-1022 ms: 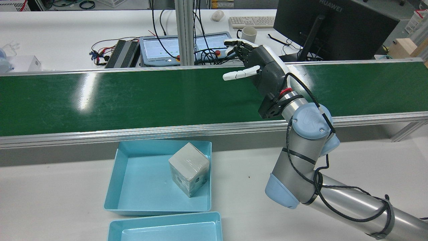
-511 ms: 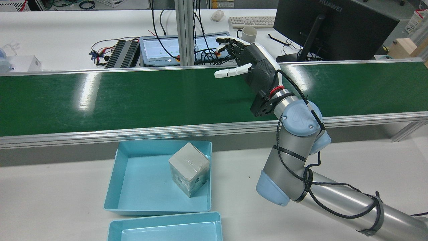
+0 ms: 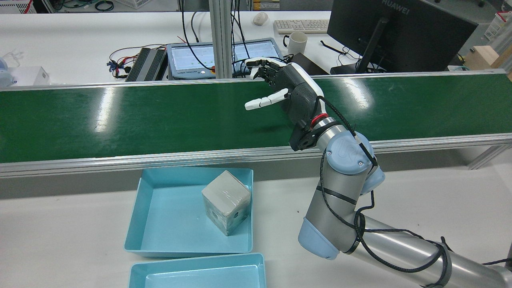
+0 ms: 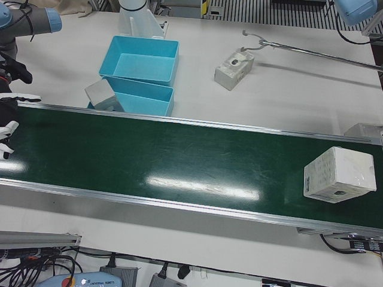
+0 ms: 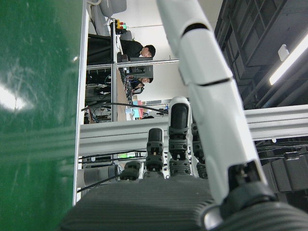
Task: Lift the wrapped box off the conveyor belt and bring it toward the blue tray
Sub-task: 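Lower the open right hand to the belt edge, palm facing upstream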
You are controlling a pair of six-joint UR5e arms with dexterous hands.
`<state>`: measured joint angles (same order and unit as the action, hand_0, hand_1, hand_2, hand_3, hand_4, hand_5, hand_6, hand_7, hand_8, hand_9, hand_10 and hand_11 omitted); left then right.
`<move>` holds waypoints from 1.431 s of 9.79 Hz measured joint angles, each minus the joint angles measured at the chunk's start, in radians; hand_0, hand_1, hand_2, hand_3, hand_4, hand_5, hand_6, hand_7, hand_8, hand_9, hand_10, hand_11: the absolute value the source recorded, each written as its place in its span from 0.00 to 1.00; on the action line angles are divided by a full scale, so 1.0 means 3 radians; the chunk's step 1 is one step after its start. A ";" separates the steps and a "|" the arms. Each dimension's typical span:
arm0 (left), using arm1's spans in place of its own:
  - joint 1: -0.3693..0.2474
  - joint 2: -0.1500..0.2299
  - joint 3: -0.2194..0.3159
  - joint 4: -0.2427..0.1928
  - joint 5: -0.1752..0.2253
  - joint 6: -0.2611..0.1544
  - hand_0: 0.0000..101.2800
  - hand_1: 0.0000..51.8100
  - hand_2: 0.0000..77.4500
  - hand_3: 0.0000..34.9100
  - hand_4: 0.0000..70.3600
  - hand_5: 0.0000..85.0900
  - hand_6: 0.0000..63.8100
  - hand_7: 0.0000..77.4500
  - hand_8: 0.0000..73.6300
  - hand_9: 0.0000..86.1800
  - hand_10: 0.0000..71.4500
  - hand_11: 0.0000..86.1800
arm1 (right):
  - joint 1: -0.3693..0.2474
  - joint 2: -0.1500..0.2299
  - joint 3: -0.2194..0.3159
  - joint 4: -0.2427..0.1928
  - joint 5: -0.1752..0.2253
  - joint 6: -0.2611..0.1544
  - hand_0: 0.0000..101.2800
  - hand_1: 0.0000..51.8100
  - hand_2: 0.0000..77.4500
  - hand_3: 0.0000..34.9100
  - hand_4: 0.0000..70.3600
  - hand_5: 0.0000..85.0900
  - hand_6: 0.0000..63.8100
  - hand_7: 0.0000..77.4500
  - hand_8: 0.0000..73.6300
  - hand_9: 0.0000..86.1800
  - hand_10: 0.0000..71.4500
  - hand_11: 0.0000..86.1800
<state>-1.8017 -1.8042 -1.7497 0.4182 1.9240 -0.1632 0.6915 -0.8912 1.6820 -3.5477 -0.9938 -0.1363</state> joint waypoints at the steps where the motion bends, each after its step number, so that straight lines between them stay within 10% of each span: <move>1: 0.0000 0.0000 0.0000 0.0000 0.0000 0.0000 0.00 0.00 0.01 0.00 0.00 0.01 0.01 0.01 0.01 0.01 0.01 0.01 | -0.0019 0.0009 -0.0004 0.0004 -0.0001 0.0004 0.55 0.37 0.13 0.00 0.40 0.29 0.37 0.58 0.15 0.20 0.02 0.05; 5: 0.0000 0.0000 0.0000 0.0000 0.0000 0.0000 0.00 0.00 0.01 0.00 0.00 0.01 0.01 0.01 0.01 0.01 0.00 0.01 | -0.0031 -0.0004 -0.0069 0.0014 0.0004 0.0046 0.53 0.39 0.06 0.00 0.20 0.21 0.15 0.25 0.03 0.03 0.01 0.03; 14: 0.0000 0.0000 0.0000 0.0000 0.0000 0.0000 0.00 0.00 0.01 0.00 0.00 0.01 0.01 0.01 0.01 0.01 0.01 0.01 | 0.0134 0.0009 -0.0168 0.0015 -0.0005 0.0063 0.49 0.28 0.01 0.00 0.21 0.19 0.15 0.28 0.03 0.05 0.00 0.01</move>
<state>-1.8017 -1.8043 -1.7497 0.4182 1.9240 -0.1632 0.7316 -0.8885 1.6316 -3.5432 -0.9953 -0.1174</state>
